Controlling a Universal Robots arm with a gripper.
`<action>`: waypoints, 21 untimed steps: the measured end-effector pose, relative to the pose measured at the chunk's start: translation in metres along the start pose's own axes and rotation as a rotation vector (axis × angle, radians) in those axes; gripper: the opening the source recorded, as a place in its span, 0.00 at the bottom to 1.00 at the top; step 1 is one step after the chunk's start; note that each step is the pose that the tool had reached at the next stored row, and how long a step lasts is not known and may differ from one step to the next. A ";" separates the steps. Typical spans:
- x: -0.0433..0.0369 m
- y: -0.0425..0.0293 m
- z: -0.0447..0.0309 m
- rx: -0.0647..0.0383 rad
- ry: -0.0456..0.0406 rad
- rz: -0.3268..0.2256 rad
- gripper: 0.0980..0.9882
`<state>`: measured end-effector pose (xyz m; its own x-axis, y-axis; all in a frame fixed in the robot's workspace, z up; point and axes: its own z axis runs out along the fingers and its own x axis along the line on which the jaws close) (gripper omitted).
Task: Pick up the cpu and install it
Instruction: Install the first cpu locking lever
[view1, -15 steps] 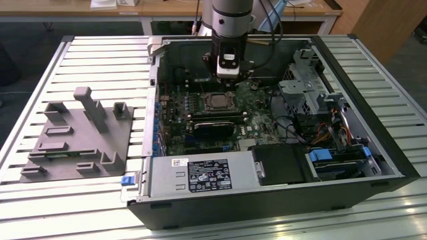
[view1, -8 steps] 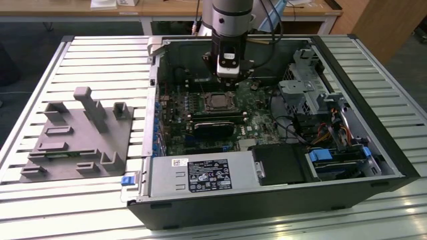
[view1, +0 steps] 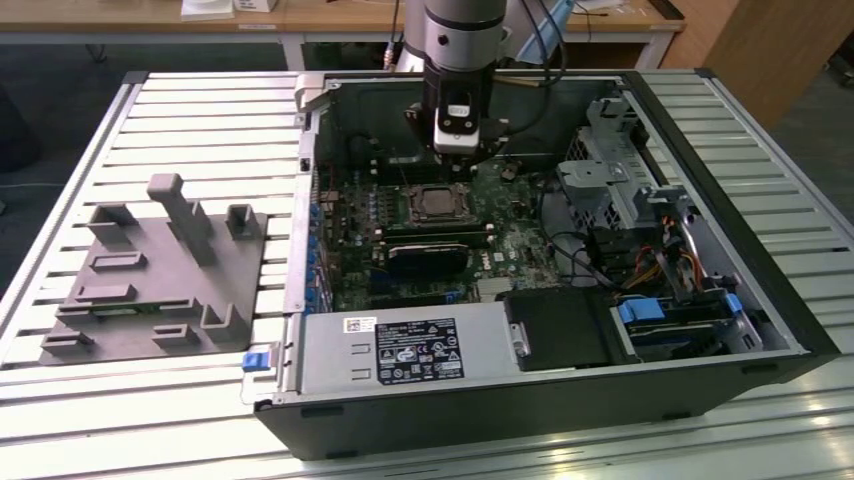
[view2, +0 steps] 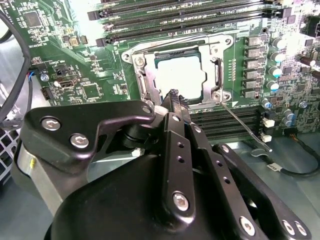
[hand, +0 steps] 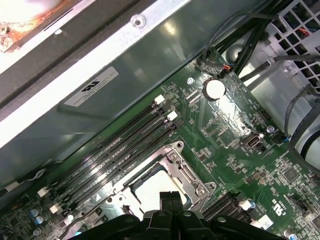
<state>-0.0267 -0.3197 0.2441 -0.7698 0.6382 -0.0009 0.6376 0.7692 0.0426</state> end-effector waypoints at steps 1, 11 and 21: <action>0.0000 0.0000 -0.0002 0.000 0.0000 0.000 0.01; 0.0000 0.0001 -0.0026 0.000 0.0000 0.000 0.01; 0.0000 0.0002 -0.0055 0.000 0.0000 0.000 0.01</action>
<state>-0.0267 -0.3197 0.2496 -0.7698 0.6382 -0.0009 0.6376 0.7692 0.0426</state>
